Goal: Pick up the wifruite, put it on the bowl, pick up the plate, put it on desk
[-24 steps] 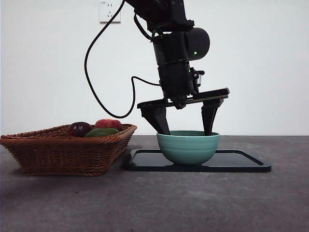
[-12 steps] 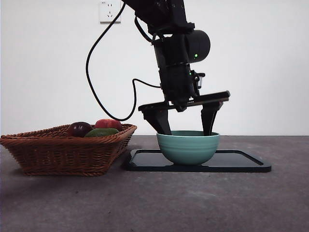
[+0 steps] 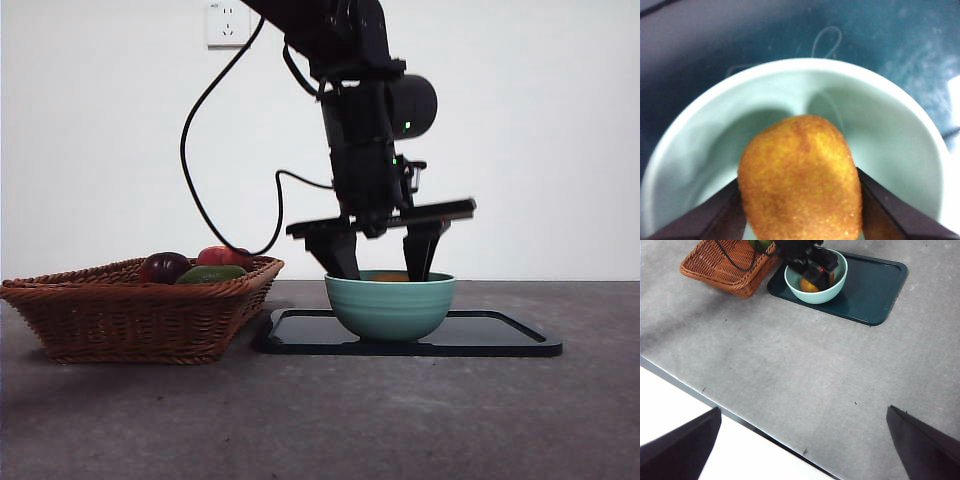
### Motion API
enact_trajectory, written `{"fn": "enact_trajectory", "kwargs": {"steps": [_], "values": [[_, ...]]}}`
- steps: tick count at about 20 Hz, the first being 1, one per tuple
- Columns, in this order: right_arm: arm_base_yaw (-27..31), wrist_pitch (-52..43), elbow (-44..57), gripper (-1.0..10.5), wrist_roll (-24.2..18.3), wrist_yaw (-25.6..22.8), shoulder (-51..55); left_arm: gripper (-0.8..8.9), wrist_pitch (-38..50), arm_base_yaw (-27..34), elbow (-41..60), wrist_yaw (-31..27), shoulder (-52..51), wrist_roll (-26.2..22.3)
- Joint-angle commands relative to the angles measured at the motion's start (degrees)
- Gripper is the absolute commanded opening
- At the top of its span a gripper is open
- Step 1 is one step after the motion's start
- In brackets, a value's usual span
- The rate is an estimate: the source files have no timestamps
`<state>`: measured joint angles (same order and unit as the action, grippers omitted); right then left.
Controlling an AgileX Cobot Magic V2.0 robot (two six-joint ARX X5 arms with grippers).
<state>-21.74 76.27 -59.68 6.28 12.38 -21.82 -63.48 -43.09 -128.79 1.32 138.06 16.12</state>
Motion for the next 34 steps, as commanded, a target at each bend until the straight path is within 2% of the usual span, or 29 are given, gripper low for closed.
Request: {"fn": "enact_trajectory", "kwargs": {"steps": [1,9,18,24,28,34], "values": [[-0.26,0.09,-0.5,5.6,0.59,0.24,-0.07,1.51,-2.93,-0.37,-6.23,-0.35,1.46,-2.01],[-0.26,0.13,-0.5,5.6,0.66,0.24,-0.07,1.5,-20.06,-0.5,-25.14,-0.37,1.46,-4.11],[-0.26,0.46,-0.5,5.6,0.85,0.24,-0.07,1.49,-21.44,-0.55,-26.49,-0.37,-7.48,-6.12],[-0.26,0.46,-0.5,5.6,1.29,0.24,-0.07,1.49,-21.44,-0.37,-14.4,-0.59,-18.91,-5.57],[-0.26,0.2,-0.5,5.6,1.27,0.24,-0.07,1.49,-21.44,-0.15,-1.18,-9.49,-28.89,-3.3],[-0.26,0.02,-0.5,5.6,1.27,0.26,-0.07,1.5,-21.42,4.0,14.67,-9.53,-41.97,-0.15]]}}
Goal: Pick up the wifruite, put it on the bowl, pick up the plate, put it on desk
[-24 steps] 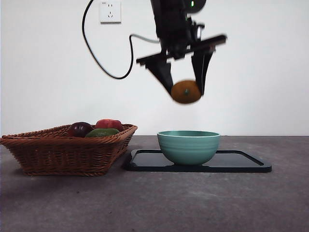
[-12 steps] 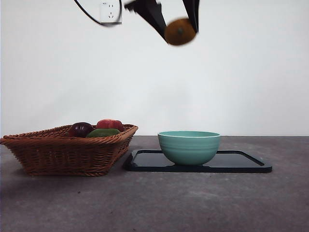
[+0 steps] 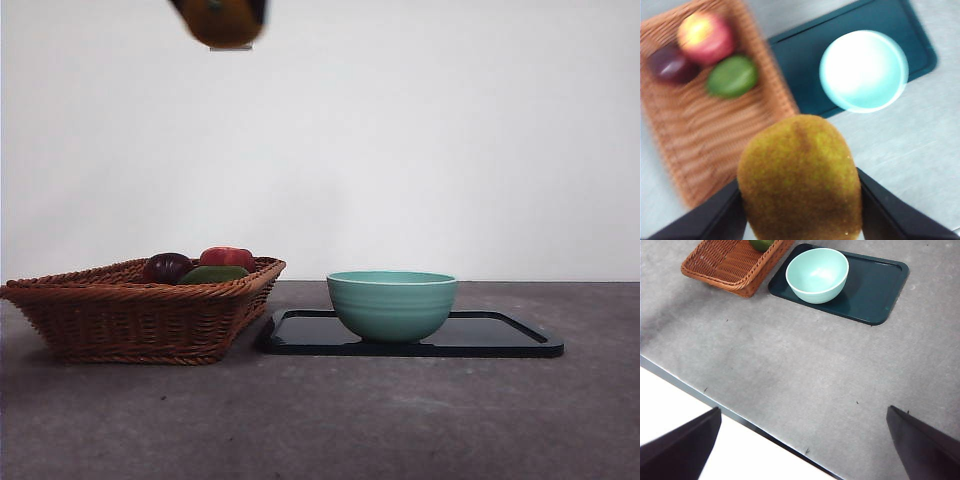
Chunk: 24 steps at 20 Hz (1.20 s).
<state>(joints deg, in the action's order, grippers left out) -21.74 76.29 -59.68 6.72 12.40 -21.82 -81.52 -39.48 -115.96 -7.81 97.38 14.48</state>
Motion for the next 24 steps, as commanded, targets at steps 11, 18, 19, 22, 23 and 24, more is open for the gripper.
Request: {"fn": "enact_trajectory", "kwargs": {"steps": [11,18,19,22,23,24], "values": [[-0.26,-0.13,-0.5,5.6,0.81,0.79,-0.07,1.44,9.14,6.16,20.7,-10.82,-7.63,9.27],[-0.22,0.46,-0.5,5.6,0.83,2.58,-0.07,1.44,15.21,8.5,23.74,-8.5,-2.03,8.81],[-0.22,0.5,-0.5,5.6,0.83,2.6,-0.07,1.44,16.28,8.9,23.76,-7.39,-0.46,8.26],[-0.22,0.22,-0.5,5.6,0.81,2.58,-0.07,1.45,19.85,9.77,23.78,-4.44,4.17,6.95],[-0.22,0.26,-0.5,5.6,0.81,2.58,-0.07,1.45,20.52,9.92,23.78,-4.44,5.84,6.69],[-0.22,0.33,-0.5,5.6,0.81,2.58,-0.07,1.45,20.83,9.97,23.78,-4.44,7.56,6.19]]}}
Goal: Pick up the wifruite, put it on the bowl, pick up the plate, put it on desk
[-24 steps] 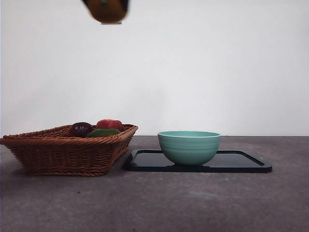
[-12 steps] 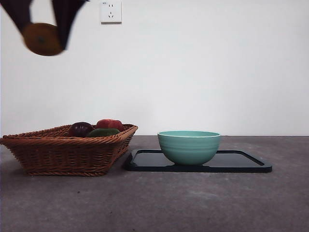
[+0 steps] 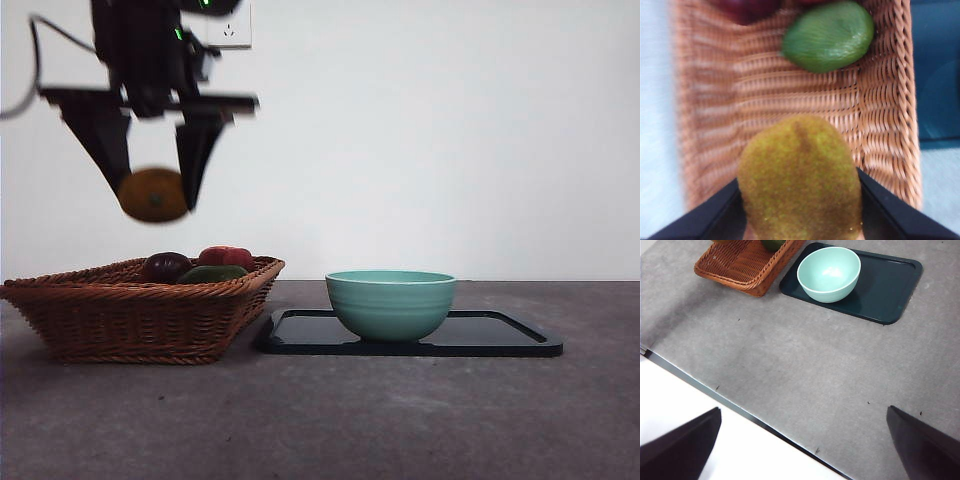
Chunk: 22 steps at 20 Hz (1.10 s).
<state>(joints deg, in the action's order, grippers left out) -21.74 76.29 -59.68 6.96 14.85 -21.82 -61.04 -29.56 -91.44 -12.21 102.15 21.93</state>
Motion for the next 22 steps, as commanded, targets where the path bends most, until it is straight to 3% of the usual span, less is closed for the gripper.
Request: {"fn": "enact_trajectory", "kwargs": {"steps": [1,8,18,22], "values": [[-0.22,0.35,-0.5,5.6,0.57,0.13,-0.07,1.45,0.42,0.04,-0.74,-0.04,4.59,-2.03],[-0.22,0.44,-0.5,5.6,0.61,0.13,-0.07,1.45,2.54,0.15,-0.74,0.09,13.49,-4.44],[-0.22,0.42,-0.5,5.6,0.59,0.13,-0.07,1.64,3.37,0.55,-0.74,1.79,14.23,-4.79],[-0.22,0.46,-0.5,5.6,0.59,0.15,-0.07,3.87,3.48,0.63,-0.74,1.79,14.23,-5.09]]}}
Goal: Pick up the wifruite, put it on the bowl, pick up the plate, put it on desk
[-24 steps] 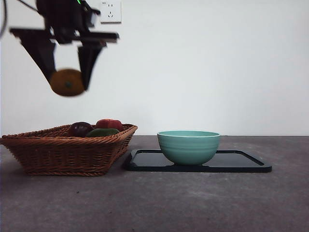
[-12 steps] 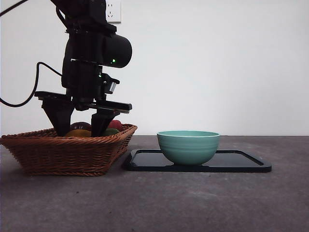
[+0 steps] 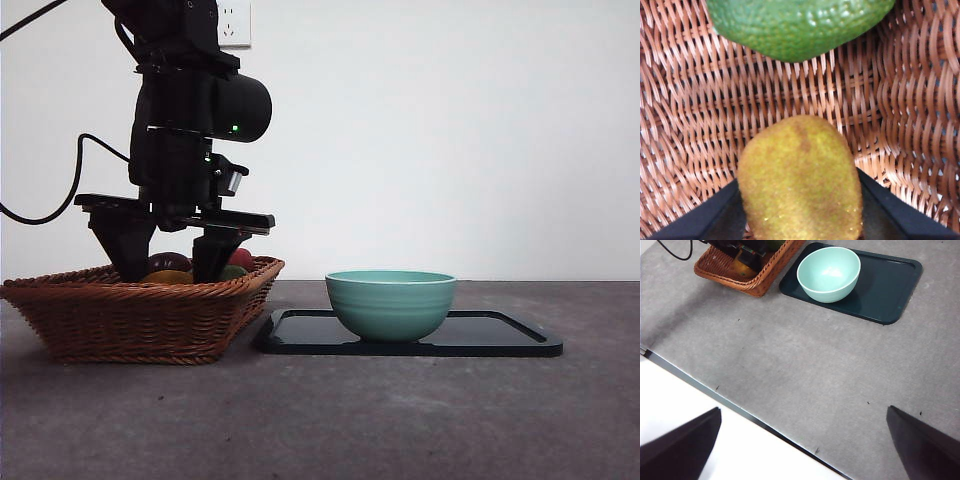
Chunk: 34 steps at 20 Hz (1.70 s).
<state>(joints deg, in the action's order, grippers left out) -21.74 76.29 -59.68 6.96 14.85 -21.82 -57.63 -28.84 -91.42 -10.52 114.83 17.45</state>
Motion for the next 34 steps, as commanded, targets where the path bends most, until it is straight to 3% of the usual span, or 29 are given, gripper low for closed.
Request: {"fn": "enact_trajectory", "kwargs": {"steps": [1,3,11,15,20,27,34], "values": [[-0.22,0.46,-0.5,5.6,0.59,0.15,-0.07,4.36,0.07,-0.02,-0.76,0.11,1.55,-1.01],[-0.22,0.46,-0.5,5.6,0.59,0.15,-0.07,5.04,-0.22,0.17,-0.81,0.11,1.44,-1.95],[-0.22,0.33,-0.5,5.6,0.57,0.13,-0.07,5.09,-1.18,1.07,-0.87,0.15,-10.27,-3.76],[-0.22,0.22,-0.5,5.6,0.57,0.13,-0.07,5.33,-3.91,0.7,-0.87,7.1,-20.9,-5.25],[-0.22,0.22,-0.5,5.6,0.55,0.15,-0.07,5.71,-8.59,0.63,-0.87,20.09,-34.1,-7.41],[-0.22,-0.04,-0.5,5.6,0.55,0.13,-0.07,5.7,-15.91,0.59,-0.87,20.28,-50.25,-12.68],[-0.22,-0.85,-0.5,5.6,0.52,0.13,-0.07,5.67,-16.5,-1.11,1.73,28.81,-64.11,-15.52]]}}
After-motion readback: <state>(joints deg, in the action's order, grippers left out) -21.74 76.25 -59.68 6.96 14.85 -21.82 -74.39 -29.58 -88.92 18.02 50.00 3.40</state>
